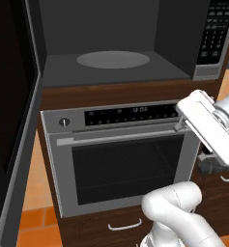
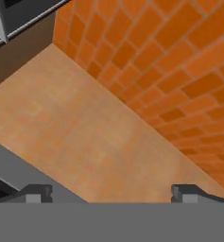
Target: Open the microwave, place the bowl with waffle inside the microwave, then close the microwave door and turn it on.
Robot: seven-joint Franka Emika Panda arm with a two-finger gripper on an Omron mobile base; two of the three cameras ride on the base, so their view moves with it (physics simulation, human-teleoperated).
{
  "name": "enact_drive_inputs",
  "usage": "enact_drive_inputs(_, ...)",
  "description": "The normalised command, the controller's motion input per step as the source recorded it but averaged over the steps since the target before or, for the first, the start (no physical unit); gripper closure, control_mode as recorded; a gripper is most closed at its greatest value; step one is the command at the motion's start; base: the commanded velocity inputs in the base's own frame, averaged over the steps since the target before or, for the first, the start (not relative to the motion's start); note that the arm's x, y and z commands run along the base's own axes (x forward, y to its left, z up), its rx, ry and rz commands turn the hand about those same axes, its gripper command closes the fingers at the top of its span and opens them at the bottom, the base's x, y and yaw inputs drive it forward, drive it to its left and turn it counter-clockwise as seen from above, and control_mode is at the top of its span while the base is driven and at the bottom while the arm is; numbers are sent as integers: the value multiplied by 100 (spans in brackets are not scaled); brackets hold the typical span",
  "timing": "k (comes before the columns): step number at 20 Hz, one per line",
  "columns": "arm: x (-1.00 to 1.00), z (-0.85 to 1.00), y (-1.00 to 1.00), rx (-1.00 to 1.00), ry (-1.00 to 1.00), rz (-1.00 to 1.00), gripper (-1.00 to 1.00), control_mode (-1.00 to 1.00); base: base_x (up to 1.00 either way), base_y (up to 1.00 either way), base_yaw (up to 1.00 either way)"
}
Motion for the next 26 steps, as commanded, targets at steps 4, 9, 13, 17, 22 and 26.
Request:
enact_drive_inputs(4, -1, -35, -100, -9, -12, -22, -100, -100, 0, 0, 0)
enact_drive_inputs(9, 12, -41, -100, -5, -8, -20, -100, -100, 0, 0, 0)
enact_drive_inputs(13, 41, -46, -100, -3, -2, -14, -100, -100, 0, 0, 0)
enact_drive_inputs(17, 55, -44, -100, -9, 0, -11, -100, -100, 0, 0, 0)
enact_drive_inputs(22, 54, -47, -100, -13, 0, -10, -100, -100, 0, 0, 0)
enact_drive_inputs(26, 51, -61, -100, -22, 0, -9, -100, -100, 0, 0, 0)
